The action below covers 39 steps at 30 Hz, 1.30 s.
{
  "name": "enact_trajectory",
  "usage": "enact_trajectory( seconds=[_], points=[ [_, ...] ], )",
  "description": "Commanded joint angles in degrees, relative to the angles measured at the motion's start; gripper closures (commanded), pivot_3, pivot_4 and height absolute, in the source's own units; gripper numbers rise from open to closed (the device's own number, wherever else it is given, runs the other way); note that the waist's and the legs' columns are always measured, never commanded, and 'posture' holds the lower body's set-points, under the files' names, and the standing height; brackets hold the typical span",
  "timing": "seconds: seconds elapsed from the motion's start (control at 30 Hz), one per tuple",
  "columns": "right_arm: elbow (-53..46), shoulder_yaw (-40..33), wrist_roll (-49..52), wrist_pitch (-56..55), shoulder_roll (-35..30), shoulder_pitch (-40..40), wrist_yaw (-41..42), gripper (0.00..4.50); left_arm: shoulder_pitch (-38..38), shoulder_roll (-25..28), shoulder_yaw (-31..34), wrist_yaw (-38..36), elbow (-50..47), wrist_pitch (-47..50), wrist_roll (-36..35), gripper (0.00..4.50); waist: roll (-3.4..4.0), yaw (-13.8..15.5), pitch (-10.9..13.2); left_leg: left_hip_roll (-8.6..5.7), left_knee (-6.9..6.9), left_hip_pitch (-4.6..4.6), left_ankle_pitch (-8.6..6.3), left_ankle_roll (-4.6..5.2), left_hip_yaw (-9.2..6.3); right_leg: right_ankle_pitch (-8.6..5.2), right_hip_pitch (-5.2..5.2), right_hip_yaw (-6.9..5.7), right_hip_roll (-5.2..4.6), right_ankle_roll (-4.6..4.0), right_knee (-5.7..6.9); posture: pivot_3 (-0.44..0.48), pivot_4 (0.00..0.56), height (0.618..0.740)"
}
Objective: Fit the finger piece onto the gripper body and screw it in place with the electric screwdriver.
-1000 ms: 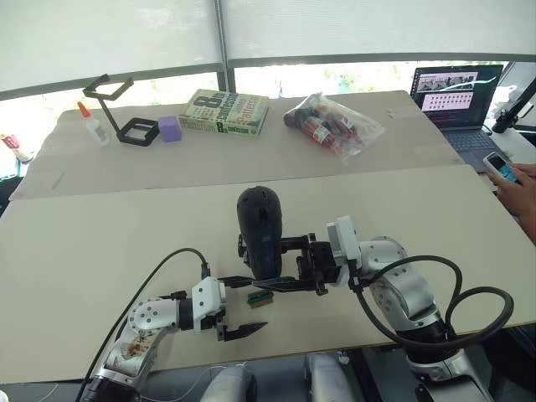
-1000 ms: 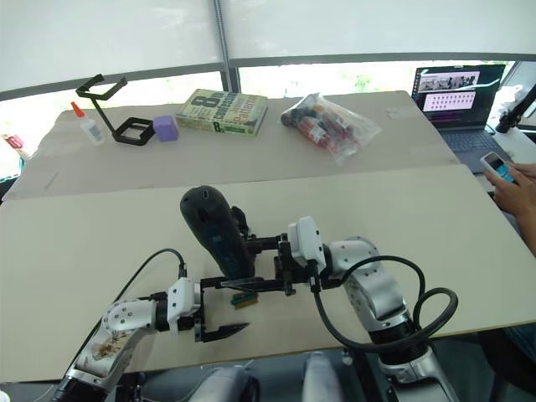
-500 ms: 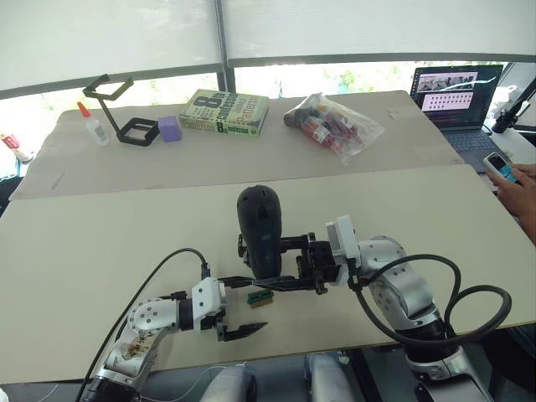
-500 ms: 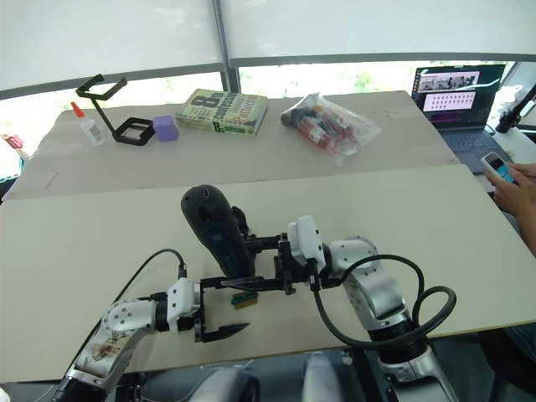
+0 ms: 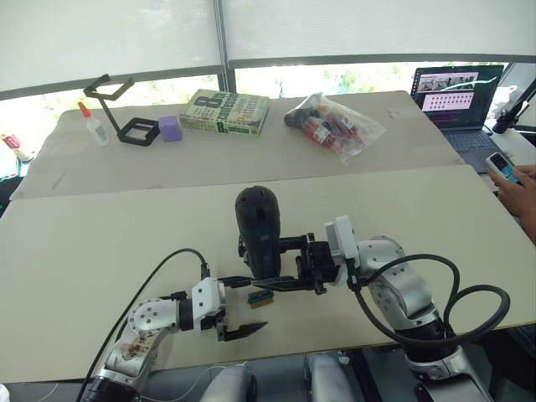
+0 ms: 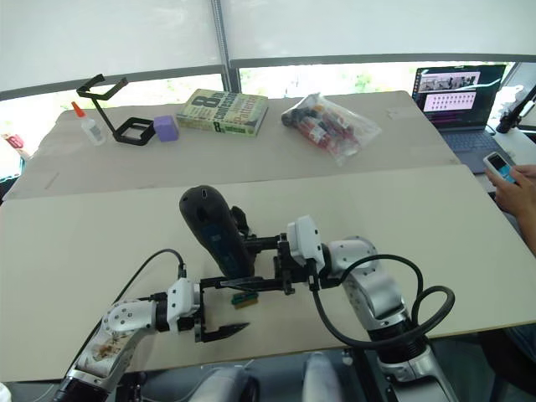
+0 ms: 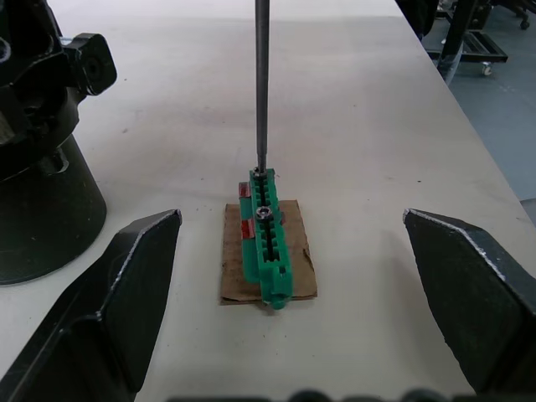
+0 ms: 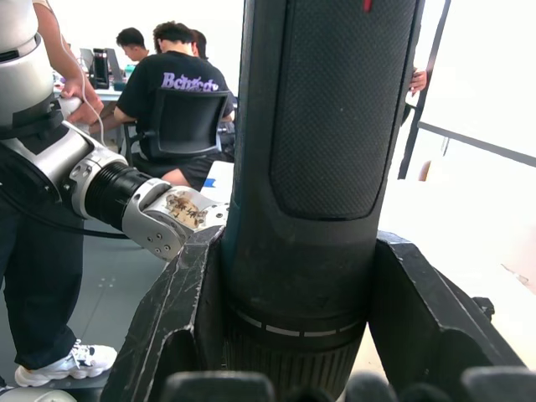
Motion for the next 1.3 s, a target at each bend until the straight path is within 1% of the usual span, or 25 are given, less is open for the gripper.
enact_trajectory(
  seconds=[0.03,0.63,1.3],
  points=[
    [-1.42,0.07,0.67,-1.1,0.73,-1.32,-0.08,2.52,1.18,-0.13,-1.49,-0.28,0.93,0.26,0.18,0.0,0.0,0.0,0.0,0.0,0.0,0.0,0.0,0.0,0.0,0.0,0.0,0.0,0.0,0.0,0.0,0.0,0.15,0.74],
    [-1.97,-0.19,0.82,-0.65,-0.38,-1.07,0.25,2.52,1.45,-0.07,-1.81,-0.58,1.98,-0.98,0.1,0.0,0.0,0.0,0.0,0.0,0.0,0.0,0.0,0.0,0.0,0.0,0.0,0.0,0.0,0.0,0.0,0.0,0.15,0.74],
    [-2.38,-0.71,1.77,-0.33,-0.32,-1.46,0.11,2.52,1.3,0.01,-2.12,-0.4,0.71,0.43,-0.39,0.0,0.0,0.0,0.0,0.0,0.0,0.0,0.0,0.0,0.0,0.0,0.0,0.0,0.0,0.0,0.0,0.0,0.15,0.74]
  ],
)
